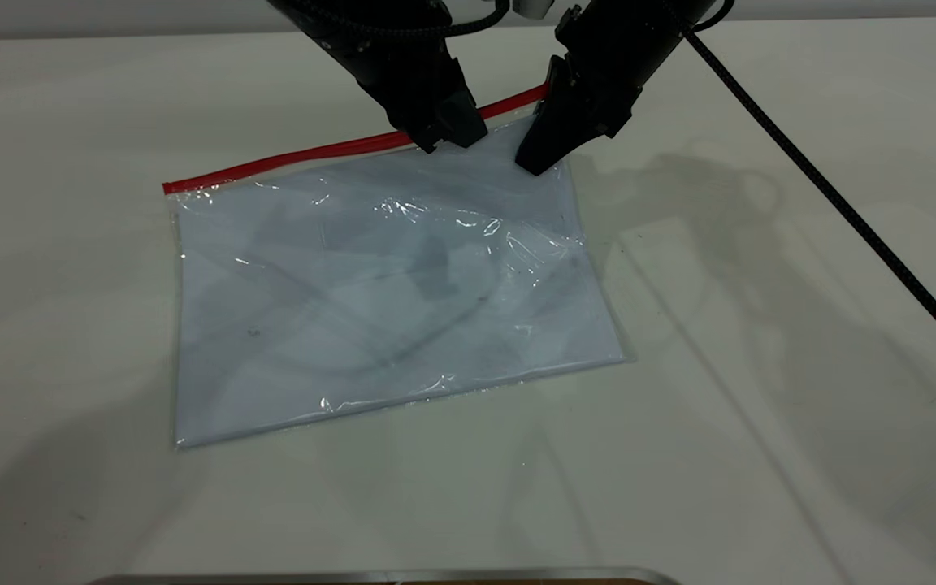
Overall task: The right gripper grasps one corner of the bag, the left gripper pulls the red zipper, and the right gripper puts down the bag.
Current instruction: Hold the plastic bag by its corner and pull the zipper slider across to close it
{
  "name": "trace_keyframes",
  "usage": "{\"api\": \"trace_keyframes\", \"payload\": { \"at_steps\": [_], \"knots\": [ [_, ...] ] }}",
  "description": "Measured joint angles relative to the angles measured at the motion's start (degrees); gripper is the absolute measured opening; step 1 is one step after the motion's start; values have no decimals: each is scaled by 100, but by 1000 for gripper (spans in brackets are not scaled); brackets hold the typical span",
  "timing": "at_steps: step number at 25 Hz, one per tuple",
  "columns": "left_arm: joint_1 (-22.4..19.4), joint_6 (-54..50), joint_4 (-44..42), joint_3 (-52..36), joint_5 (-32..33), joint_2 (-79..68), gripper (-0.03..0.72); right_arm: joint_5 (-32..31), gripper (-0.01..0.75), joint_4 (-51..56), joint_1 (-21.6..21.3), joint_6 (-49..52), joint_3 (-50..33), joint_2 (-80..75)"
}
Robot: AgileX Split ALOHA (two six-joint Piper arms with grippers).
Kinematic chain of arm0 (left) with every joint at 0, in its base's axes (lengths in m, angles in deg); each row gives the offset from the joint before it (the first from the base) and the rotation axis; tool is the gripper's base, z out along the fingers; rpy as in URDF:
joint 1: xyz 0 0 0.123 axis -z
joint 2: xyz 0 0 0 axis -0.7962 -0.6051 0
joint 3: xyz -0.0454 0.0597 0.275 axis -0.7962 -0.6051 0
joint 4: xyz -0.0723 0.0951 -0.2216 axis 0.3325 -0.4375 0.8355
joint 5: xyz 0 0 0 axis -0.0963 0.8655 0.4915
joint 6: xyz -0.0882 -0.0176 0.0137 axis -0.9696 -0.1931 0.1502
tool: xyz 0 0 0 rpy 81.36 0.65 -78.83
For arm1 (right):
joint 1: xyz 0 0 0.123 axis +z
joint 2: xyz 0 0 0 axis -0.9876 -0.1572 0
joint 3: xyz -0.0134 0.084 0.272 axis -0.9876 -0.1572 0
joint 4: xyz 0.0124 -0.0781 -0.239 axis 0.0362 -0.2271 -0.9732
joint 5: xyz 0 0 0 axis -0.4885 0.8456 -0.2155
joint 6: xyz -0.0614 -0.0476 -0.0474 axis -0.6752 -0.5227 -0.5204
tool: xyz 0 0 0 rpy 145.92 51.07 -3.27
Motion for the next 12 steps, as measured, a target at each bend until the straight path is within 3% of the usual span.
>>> {"api": "trace_keyframes", "payload": {
  "at_steps": [6, 12],
  "knots": [
    [0, 127, 0, 0, -58, 0, 116, 0, 33, 0, 0, 7, 0, 0],
    [0, 163, 0, 0, -64, 0, 59, 0, 33, 0, 0, 235, 0, 0]
  ]
}}
